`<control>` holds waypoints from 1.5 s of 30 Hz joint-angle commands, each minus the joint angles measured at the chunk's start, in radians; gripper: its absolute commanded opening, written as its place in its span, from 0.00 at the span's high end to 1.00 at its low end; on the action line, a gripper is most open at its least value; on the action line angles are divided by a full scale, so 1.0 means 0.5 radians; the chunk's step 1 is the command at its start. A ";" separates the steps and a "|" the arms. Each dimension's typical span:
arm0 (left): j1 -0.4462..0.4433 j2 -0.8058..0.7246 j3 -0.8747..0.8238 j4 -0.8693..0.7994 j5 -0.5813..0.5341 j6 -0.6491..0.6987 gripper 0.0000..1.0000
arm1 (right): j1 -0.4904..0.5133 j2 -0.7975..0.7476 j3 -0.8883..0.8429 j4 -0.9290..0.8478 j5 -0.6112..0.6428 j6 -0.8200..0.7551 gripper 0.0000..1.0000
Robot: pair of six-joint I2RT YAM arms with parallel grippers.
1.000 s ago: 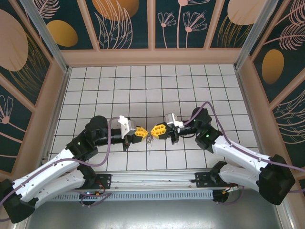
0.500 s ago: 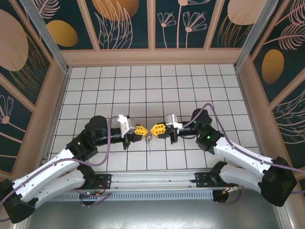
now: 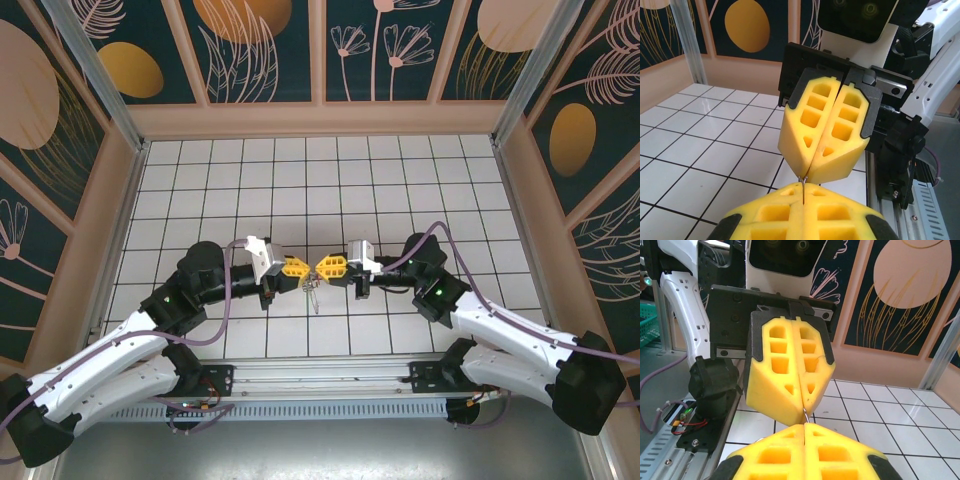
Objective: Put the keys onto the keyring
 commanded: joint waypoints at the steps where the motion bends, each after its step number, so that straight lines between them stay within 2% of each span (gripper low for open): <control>1: -0.001 0.001 0.064 0.285 0.002 -0.034 1.00 | 0.038 -0.009 -0.051 0.004 0.016 -0.043 0.93; 20: 0.000 0.013 0.074 0.287 -0.029 -0.029 1.00 | 0.040 -0.052 -0.086 0.013 0.014 0.031 0.86; 28: -0.001 -0.004 0.070 0.224 0.044 0.036 1.00 | -0.020 -0.174 -0.151 0.047 0.081 0.272 0.71; 36: 0.001 -0.031 0.071 0.211 0.138 0.058 1.00 | -0.185 -0.151 -0.136 0.254 -0.230 0.557 0.64; 45: 0.000 -0.024 0.058 0.273 0.181 0.054 1.00 | -0.203 -0.017 -0.099 0.403 -0.525 0.708 0.60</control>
